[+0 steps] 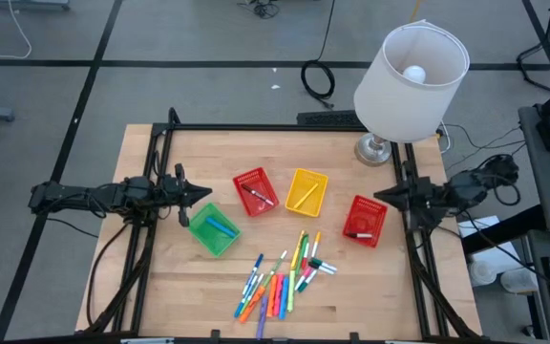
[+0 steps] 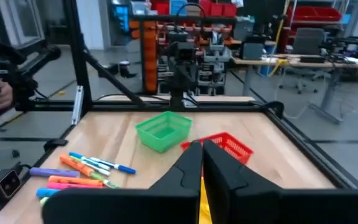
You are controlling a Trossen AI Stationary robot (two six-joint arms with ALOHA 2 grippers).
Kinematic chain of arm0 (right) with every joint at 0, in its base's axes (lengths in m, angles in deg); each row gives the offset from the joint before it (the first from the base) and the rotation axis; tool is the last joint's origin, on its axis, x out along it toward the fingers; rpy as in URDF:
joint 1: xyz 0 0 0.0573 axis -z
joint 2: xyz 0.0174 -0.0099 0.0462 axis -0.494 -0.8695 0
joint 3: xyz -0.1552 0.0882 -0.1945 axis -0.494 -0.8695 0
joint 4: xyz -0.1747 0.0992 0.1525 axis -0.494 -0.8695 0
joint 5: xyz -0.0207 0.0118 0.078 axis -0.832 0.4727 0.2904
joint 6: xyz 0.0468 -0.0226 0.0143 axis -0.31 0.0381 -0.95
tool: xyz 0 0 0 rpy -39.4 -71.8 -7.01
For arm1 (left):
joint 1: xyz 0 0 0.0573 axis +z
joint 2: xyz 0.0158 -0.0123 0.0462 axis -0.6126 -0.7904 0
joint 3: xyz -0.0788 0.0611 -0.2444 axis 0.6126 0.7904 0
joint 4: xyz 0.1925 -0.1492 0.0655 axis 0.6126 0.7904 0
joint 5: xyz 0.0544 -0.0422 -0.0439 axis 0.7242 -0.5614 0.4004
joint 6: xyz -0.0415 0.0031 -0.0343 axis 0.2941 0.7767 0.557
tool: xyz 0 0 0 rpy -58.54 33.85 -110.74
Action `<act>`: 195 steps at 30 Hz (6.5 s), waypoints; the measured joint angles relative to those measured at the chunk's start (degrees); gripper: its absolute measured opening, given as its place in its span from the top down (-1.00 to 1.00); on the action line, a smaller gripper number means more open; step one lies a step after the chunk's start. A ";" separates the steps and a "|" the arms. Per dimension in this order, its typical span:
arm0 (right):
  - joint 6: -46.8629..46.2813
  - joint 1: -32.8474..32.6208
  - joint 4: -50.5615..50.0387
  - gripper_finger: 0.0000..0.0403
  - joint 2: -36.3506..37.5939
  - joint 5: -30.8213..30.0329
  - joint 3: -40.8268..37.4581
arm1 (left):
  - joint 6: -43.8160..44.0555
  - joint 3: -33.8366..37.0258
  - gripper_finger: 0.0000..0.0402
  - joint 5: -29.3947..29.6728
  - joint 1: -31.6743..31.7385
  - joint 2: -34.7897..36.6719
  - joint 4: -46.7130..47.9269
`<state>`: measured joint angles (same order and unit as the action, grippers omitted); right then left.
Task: Pick & Place Markers
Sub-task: Put the left orange highlighter into the green bin
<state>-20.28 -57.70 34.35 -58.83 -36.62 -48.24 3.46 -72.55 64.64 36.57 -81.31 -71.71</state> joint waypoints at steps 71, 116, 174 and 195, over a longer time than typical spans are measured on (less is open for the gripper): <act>11.64 3.02 23.98 1.00 11.15 1.48 -24.14 | 19.07 -14.35 0.91 4.99 -7.52 -16.95 7.01; 16.82 2.99 27.25 1.00 11.11 1.48 -24.14 | 67.34 -95.21 0.18 -8.27 -34.96 -111.11 52.00; 17.05 2.99 27.27 1.00 11.13 1.52 -24.14 | 64.34 -97.15 0.40 -17.03 -33.17 -114.31 66.80; 17.04 2.99 27.20 1.00 11.12 1.52 -24.14 | 67.22 -90.31 0.47 -17.05 -33.20 -113.92 55.88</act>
<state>-3.24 -54.70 61.54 -47.70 -35.10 -72.38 70.68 -162.86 47.60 3.37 -195.23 -15.82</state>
